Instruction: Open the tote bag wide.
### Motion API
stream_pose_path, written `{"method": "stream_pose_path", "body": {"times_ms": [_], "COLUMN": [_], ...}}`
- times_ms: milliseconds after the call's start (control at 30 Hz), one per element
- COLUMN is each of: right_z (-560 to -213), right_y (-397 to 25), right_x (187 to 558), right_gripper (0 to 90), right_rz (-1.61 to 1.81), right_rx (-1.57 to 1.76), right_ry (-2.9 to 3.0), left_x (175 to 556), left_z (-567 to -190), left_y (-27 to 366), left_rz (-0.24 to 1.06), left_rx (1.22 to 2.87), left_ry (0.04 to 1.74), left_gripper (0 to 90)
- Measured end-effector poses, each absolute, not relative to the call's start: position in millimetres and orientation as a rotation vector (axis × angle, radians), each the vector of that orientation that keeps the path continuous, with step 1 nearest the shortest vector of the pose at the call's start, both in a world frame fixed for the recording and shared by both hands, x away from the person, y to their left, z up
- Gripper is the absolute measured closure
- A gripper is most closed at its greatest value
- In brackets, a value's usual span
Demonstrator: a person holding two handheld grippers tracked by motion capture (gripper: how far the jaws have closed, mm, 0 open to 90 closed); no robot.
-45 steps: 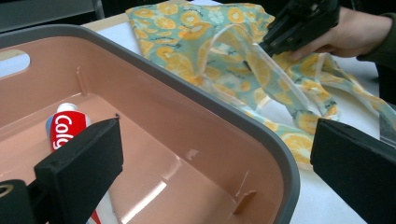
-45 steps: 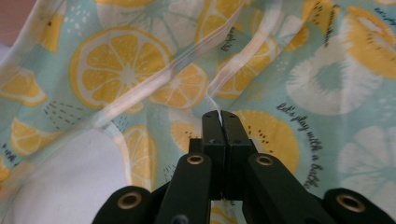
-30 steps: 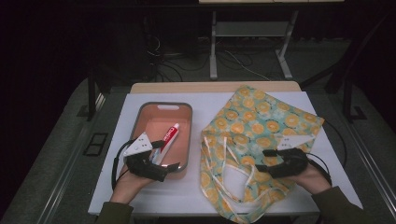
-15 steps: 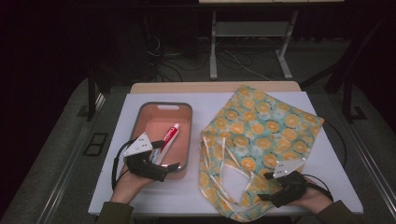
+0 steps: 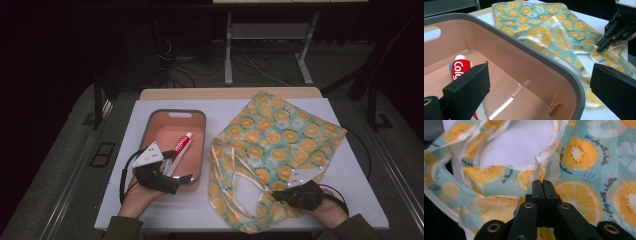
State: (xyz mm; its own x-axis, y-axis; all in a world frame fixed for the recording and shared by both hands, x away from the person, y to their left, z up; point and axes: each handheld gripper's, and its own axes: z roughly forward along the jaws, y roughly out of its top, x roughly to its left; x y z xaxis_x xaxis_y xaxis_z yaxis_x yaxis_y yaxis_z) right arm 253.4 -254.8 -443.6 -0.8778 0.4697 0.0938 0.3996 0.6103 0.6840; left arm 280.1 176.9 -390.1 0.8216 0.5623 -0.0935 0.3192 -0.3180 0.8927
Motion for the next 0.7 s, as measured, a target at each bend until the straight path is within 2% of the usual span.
{"method": "stream_pose_path", "body": {"times_ms": [267, 333, 400, 433, 467, 500, 700], "right_z": [-445, -442, -430, -430, -421, -417, -413], "right_y": [-218, -221, -224, -224, -222, -219, -193], "right_x": [257, 256, 255, 255, 254, 253, 246], "right_gripper": [87.4, 66.4, 51.7, 51.7, 44.5, 42.7, 35.9], "right_rz": [1.097, 1.128, 1.194, 1.194, 1.238, 1.26, 1.302], "right_rx": [0.687, 0.676, 0.675, 0.675, 0.669, 0.655, 0.59], "right_ry": [2.746, 2.75, 2.715, 2.715, 2.688, 2.685, 2.709], "left_x": [280, 280, 280, 280, 280, 280, 280], "left_z": [-390, -390, -390, -390, -390, -390, -390], "left_y": [177, 177, 177, 177, 177, 177, 177], "left_rz": [0.285, 0.285, 0.284, 0.284, 0.284, 0.285, 0.285], "left_rx": [1.932, 1.933, 1.932, 1.931, 1.931, 1.932, 1.934], "left_ry": [0.656, 0.656, 0.657, 0.656, 0.658, 0.657, 0.657], "left_gripper": [1.4, 1.4, 1.4, 1.4, 1.4, 1.4, 1.4]}}
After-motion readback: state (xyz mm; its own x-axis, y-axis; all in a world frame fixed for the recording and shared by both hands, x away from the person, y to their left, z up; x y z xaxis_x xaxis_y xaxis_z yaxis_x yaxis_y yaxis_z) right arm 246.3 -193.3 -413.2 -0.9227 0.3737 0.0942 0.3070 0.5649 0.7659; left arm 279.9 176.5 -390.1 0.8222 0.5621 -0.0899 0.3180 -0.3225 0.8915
